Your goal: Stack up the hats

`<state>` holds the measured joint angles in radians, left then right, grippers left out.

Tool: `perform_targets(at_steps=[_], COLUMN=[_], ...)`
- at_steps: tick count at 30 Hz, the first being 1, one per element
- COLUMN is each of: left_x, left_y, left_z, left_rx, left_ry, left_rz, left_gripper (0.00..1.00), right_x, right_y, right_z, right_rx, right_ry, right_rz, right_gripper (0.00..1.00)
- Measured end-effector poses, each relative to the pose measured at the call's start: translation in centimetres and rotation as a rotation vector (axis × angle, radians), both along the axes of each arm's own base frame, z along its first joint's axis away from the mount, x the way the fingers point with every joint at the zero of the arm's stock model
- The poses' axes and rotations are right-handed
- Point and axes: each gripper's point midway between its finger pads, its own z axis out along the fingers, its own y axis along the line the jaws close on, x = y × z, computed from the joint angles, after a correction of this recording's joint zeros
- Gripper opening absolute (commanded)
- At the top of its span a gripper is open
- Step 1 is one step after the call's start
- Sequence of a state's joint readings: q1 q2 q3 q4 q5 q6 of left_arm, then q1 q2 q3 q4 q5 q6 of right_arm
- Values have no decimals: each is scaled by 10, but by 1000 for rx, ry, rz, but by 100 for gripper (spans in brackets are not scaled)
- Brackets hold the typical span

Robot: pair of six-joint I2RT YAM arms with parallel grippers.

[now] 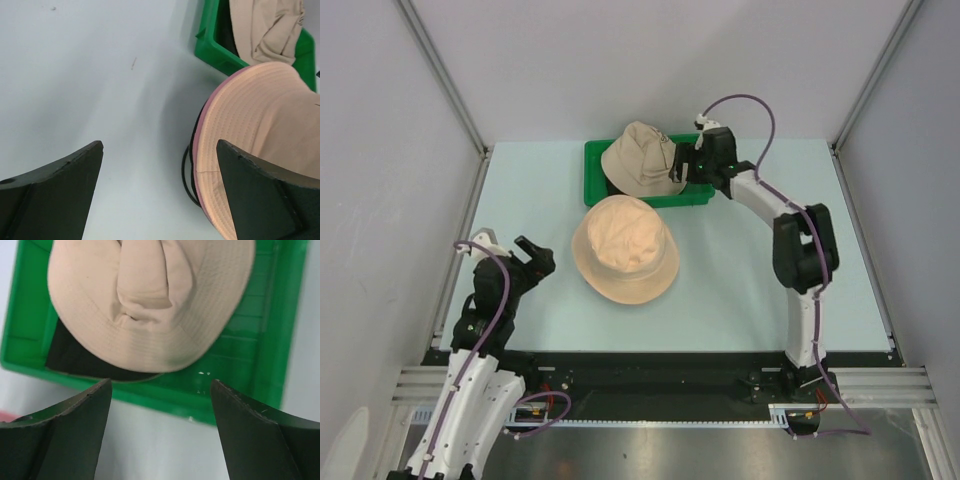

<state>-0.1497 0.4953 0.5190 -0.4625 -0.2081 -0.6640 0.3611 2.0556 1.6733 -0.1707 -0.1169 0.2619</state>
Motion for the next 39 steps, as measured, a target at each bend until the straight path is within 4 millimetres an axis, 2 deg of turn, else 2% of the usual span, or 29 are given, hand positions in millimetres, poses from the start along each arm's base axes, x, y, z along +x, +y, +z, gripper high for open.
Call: perform_targets(at_steps=[5,10,13,16,17,19,23,25,26,29,32,34,37,39], left_x=[-2,-2,-2,-1,-1,0,1,1,0,-1,-1,-2,-5,-7], left_y=[6,7,7,7,7,7,15,21,23,25,21,19,15,12], left_z=[-8,-15,-18,-14,-12,-3,24,38,43,56,57,59,65,69], left_rx=[46,68,78,89,95,110,172,212,224,240,238,239,237,233], left_ry=[45,83,96,91,89,75,14,-19,-31,-73,-83,-93,-120,-141], left_rz=[12,5,0,-13,-17,-25,-22,-9,-4,-1,-30,-39,-56,-69], left_gripper=[100,100,100,100,100,100,100,100,100,100,100,100,100,100], right_x=[33,57,66,73,74,74,73,70,69,62,55,46,26,10], right_y=[24,33,33,35,34,33,32,31,30,26,23,21,15,12], right_z=[-43,-62,-73,-86,-89,-94,-88,-78,-69,-22,58,126,223,275], right_rx=[-68,-110,-118,-118,-123,-114,-80,-71,-64,-36,21,77,168,225], right_ry=[2,-7,2,26,31,54,73,74,67,16,-110,-229,-413,-515], right_rz=[-37,-80,-89,-92,-85,-80,-76,-76,-78,-91,-111,-124,-138,-141], right_gripper=[84,81,70,26,7,0,0,0,0,0,0,0,0,0])
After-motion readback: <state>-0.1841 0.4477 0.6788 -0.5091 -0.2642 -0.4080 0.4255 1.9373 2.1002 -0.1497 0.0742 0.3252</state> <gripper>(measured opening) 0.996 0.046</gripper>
